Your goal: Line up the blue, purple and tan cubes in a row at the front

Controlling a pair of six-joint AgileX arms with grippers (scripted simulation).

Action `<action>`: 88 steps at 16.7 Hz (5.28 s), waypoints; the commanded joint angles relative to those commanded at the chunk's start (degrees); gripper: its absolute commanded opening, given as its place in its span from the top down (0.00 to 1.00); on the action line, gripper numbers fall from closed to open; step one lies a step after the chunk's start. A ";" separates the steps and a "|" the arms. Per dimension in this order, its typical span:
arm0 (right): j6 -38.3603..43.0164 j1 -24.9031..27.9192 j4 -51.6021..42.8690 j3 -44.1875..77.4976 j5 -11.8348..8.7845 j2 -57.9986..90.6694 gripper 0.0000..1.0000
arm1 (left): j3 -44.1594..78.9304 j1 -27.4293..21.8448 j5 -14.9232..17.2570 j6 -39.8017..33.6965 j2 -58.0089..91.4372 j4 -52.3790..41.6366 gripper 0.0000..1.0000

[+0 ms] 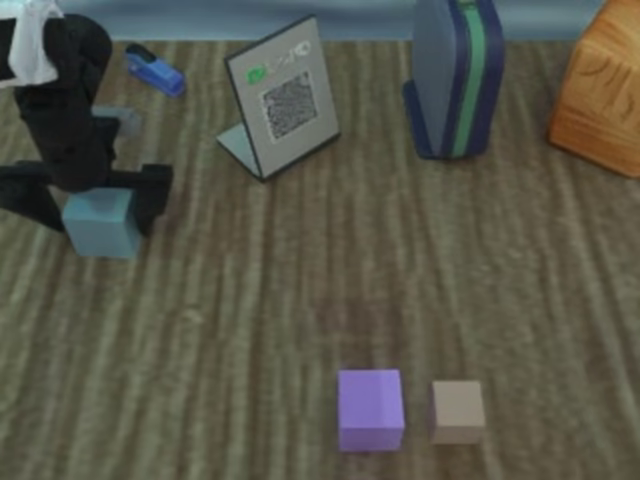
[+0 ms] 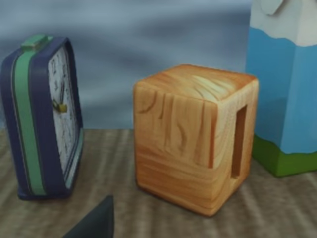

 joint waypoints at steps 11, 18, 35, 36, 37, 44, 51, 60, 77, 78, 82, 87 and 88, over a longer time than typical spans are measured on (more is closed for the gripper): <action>0.00 0.00 0.00 0.00 0.00 0.00 0.00 | 0.00 0.00 0.00 0.00 0.00 0.00 0.83; 0.00 0.00 0.00 0.00 0.00 0.00 0.00 | 0.00 0.00 0.00 0.00 0.00 0.00 1.00; 0.00 0.00 0.00 0.00 0.00 0.00 0.00 | 9.52 0.83 -0.07 0.05 -4.40 -13.56 1.00; 0.00 0.00 0.00 0.00 0.00 0.00 0.00 | 9.38 0.69 -0.07 -0.09 -4.52 -13.52 1.00; 0.00 0.00 0.00 0.00 0.00 0.00 0.00 | 8.66 -0.02 -0.07 -0.80 -5.14 -13.35 1.00; 0.00 0.00 0.00 0.00 0.00 0.00 0.00 | -9.98 -17.44 -0.05 -20.51 -19.33 -9.88 1.00; 0.00 0.00 0.00 0.00 0.00 0.00 0.00 | -28.90 -35.19 -0.11 -39.91 -34.96 -5.62 1.00; 0.00 0.00 0.00 0.00 0.00 0.00 0.00 | -32.11 -35.47 -0.14 -40.20 -33.80 -1.40 1.00; 0.00 0.00 0.00 0.00 0.00 0.00 0.00 | -39.40 -35.68 -0.11 -40.32 -29.49 10.54 0.47; 0.00 0.00 0.00 0.00 0.00 0.00 0.00 | -39.40 -35.68 -0.11 -40.32 -29.49 10.54 0.40; 0.00 0.00 0.00 0.00 0.00 0.00 0.00 | -39.40 -35.68 -0.11 -40.32 -29.49 10.54 0.10; 0.00 0.00 0.00 0.00 0.00 0.00 0.00 | -39.40 -35.68 -0.11 -40.32 -29.49 10.54 0.00; 0.00 0.00 0.00 0.00 0.00 0.00 0.00 | -39.40 -35.68 -0.11 -40.32 -29.49 10.54 0.00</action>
